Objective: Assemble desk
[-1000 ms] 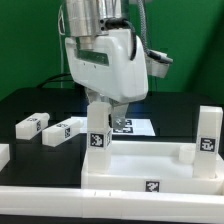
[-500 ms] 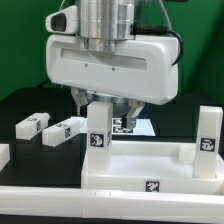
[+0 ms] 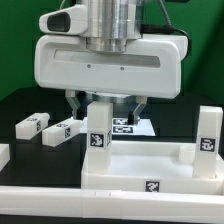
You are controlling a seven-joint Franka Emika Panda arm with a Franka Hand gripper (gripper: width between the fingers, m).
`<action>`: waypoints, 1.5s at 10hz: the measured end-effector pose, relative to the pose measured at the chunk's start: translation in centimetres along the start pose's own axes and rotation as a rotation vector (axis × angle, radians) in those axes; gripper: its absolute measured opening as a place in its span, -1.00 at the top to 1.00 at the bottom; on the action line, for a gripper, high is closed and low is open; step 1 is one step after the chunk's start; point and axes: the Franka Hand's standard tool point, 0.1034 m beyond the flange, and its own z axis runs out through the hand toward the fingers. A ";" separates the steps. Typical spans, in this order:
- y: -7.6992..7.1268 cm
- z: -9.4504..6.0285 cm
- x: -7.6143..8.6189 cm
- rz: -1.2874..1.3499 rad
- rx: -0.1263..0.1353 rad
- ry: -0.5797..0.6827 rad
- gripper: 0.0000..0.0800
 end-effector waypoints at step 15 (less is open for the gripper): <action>1.0 0.2 0.0 0.614 0.095 -0.014 0.27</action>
Offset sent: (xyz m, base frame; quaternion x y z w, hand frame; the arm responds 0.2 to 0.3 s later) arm 0.0000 0.0000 0.0000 0.0000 0.0000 0.0000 1.0000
